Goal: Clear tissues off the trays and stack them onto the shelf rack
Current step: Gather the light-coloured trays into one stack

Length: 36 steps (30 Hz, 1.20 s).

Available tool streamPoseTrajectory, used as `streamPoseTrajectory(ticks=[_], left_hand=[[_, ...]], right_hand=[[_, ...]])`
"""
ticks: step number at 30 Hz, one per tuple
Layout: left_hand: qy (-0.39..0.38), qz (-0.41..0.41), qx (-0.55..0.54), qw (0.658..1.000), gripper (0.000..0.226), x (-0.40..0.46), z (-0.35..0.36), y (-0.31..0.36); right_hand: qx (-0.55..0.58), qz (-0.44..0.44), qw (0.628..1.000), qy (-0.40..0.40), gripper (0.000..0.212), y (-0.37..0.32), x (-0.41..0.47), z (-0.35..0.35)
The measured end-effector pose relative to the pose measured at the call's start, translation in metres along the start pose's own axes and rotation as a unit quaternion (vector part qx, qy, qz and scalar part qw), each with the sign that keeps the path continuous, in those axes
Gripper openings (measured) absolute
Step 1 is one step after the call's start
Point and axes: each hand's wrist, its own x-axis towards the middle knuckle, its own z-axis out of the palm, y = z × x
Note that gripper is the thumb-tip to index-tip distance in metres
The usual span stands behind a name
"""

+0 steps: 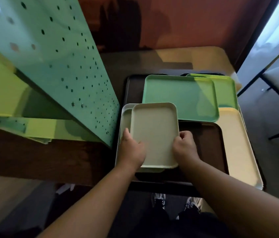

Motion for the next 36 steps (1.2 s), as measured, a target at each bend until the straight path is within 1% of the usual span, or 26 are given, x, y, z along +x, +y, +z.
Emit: streamPoseTrajectory(ticks=[3, 6, 8, 10, 14, 18, 20, 22, 24, 26, 28, 30, 32, 34, 35, 36], left_hand=[[0.010, 0.002, -0.003, 1.000, 0.073, 0.003, -0.004, -0.013], [0.023, 0.004, 0.013, 1.000, 0.065, 0.006, -0.006, -0.022], [0.037, 0.008, 0.038, 0.999, 0.065, 0.009, -0.008, -0.027], [0.040, 0.010, 0.070, 0.997, 0.067, 0.009, -0.010, -0.030], [0.043, -0.010, 0.124, 0.991, 0.078, 0.004, -0.009, -0.039], [0.034, -0.040, 0.091, 0.994, 0.078, 0.004, -0.006, -0.046], [0.057, -0.034, 0.073, 0.995, 0.074, 0.002, -0.008, -0.045], [0.083, -0.020, 0.064, 0.994, 0.071, 0.000, -0.008, -0.042], [0.088, -0.001, 0.044, 0.995, 0.069, -0.003, -0.007, -0.038], [0.072, 0.000, 0.007, 0.997, 0.071, -0.004, -0.003, -0.034], [0.043, -0.021, -0.043, 0.998, 0.074, -0.007, 0.001, -0.027], [0.015, -0.039, -0.088, 0.995, 0.070, -0.007, 0.004, -0.019], [-0.011, -0.031, -0.097, 0.995, 0.053, -0.005, 0.006, -0.009], [-0.030, 0.003, -0.068, 0.997, 0.031, -0.003, 0.010, -0.002], [-0.036, 0.023, -0.045, 0.998, 0.026, -0.004, 0.013, 0.002], [-0.040, 0.042, -0.018, 0.998, 0.025, -0.004, 0.017, 0.005]], right_hand=[[-0.018, 0.003, 1.000, -0.006, 0.023, -0.001, 0.001, 0.009], [-0.022, 0.028, 0.999, -0.025, 0.026, -0.002, -0.002, 0.019], [-0.020, 0.054, 0.997, -0.053, 0.023, -0.004, -0.006, 0.025], [-0.033, 0.066, 0.994, -0.086, 0.026, -0.008, -0.012, 0.028], [-0.090, 0.028, 0.988, -0.124, 0.040, -0.010, -0.018, 0.030], [-0.094, 0.022, 0.983, -0.153, 0.042, -0.011, -0.022, 0.026], [-0.081, 0.023, 0.983, -0.162, 0.041, -0.010, -0.024, 0.024], [-0.049, 0.017, 0.987, -0.154, 0.044, -0.008, -0.025, 0.021], [-0.005, 0.009, 0.991, -0.131, 0.052, -0.005, -0.024, 0.016], [0.037, 0.003, 0.993, -0.109, 0.054, 0.000, -0.024, 0.008], [0.066, -0.008, 0.993, -0.097, 0.055, 0.006, -0.023, -0.005], [0.082, -0.018, 0.992, -0.090, 0.060, 0.012, -0.023, -0.022], [0.099, -0.028, 0.991, -0.085, 0.061, 0.017, -0.021, -0.039], [0.107, -0.046, 0.991, -0.068, 0.056, 0.022, -0.019, -0.052], [0.102, -0.056, 0.992, -0.057, 0.051, 0.025, -0.018, -0.058], [0.099, -0.067, 0.992, -0.045, 0.049, 0.026, -0.019, -0.063]])
